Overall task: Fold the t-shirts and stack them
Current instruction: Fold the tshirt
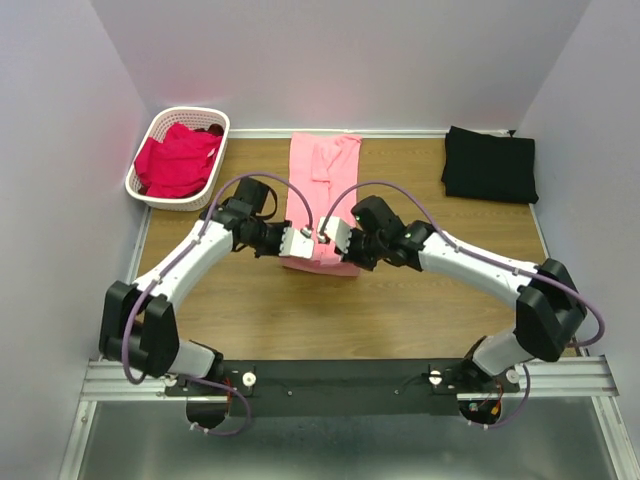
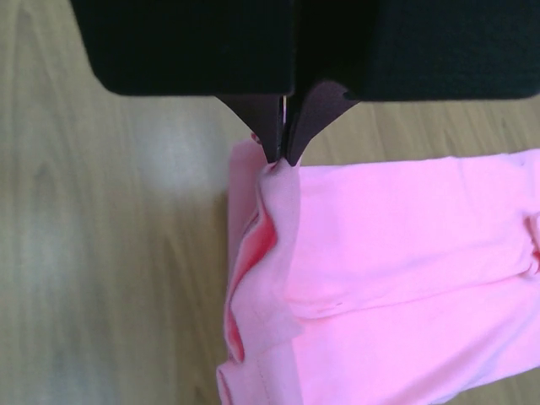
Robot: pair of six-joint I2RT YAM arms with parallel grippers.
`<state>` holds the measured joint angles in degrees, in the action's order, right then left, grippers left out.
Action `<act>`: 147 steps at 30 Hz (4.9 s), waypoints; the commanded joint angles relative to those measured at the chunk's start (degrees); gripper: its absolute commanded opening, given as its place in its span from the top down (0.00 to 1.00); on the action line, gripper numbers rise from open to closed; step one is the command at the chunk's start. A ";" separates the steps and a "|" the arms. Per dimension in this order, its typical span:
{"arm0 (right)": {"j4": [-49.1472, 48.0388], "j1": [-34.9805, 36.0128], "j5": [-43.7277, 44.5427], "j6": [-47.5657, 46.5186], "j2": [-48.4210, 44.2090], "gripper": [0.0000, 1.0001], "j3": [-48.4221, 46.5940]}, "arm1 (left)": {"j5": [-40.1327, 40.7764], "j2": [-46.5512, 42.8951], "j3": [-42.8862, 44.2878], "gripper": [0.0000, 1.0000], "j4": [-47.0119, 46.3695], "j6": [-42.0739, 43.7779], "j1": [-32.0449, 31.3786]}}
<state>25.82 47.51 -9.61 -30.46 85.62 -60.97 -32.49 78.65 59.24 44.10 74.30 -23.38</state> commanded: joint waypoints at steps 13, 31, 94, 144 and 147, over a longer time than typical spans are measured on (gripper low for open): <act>-0.16 -13.22 -5.86 -16.47 19.56 1.00 -17.41 | -2.23 18.19 15.19 1.00 -8.93 1.11 6.58; -0.16 -19.03 -7.00 -20.52 35.57 1.00 -34.65 | -1.52 33.23 28.91 1.00 -13.86 -0.74 10.28; 8.37 -24.57 -20.98 26.23 33.20 0.32 -33.00 | -10.66 24.17 7.30 0.40 -28.53 -55.75 15.82; 11.35 -27.91 -26.78 26.84 26.35 0.93 -14.61 | -11.81 27.17 2.28 1.00 -14.92 -53.74 16.35; 11.09 -27.82 -29.06 28.69 26.52 0.63 -16.71 | -11.19 27.43 2.28 1.00 -15.00 -54.26 16.34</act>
<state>35.79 20.12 -36.95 -2.48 114.17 -75.90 -46.30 107.50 62.46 26.41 19.00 -6.83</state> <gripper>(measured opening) 0.302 0.006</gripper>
